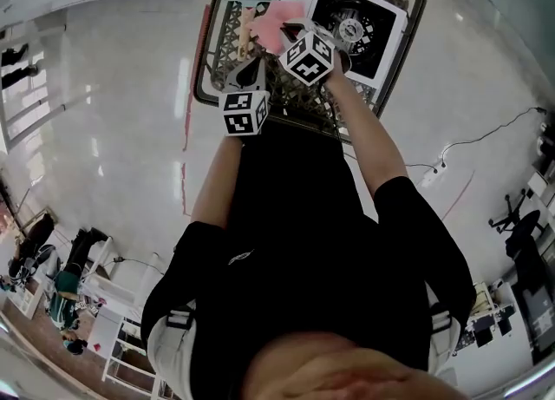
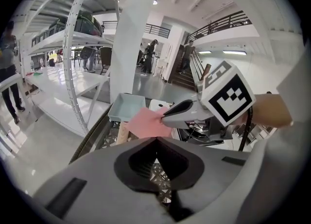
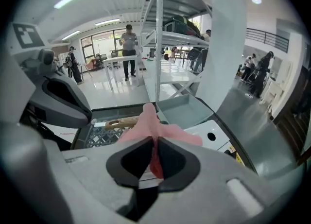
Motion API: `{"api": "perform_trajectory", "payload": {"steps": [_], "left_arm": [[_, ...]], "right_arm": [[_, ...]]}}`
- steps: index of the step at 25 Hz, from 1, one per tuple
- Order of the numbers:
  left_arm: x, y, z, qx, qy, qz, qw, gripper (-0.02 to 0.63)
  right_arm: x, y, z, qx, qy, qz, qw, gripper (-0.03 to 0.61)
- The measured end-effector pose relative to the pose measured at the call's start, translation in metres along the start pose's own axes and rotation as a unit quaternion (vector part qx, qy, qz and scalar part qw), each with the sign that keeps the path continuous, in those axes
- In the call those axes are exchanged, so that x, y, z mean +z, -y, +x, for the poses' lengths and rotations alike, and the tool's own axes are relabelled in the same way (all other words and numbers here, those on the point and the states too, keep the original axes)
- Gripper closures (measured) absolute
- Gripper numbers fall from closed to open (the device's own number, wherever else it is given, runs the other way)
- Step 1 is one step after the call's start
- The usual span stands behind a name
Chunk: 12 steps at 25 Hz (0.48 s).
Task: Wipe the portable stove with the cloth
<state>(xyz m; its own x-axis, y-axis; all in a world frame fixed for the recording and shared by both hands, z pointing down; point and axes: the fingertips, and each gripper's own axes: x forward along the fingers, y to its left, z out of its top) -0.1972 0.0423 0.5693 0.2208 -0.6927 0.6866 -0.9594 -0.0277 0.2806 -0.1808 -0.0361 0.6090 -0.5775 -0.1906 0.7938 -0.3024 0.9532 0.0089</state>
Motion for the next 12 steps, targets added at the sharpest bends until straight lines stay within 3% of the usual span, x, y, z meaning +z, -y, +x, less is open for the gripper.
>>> {"api": "perform_trajectory", "payload": {"steps": [7,12], "left_arm": [[0.002,0.004,0.002,0.000,-0.009,0.012,0.9999,0.615],[0.005,0.004,0.005,-0.002,-0.015,0.019,0.9997,0.614]], "right_arm": [[-0.025,-0.001,0.011,0.008,-0.053,-0.047,0.997,0.538],[-0.029,0.001,0.011,0.010,-0.053,-0.012,0.998,0.538]]}}
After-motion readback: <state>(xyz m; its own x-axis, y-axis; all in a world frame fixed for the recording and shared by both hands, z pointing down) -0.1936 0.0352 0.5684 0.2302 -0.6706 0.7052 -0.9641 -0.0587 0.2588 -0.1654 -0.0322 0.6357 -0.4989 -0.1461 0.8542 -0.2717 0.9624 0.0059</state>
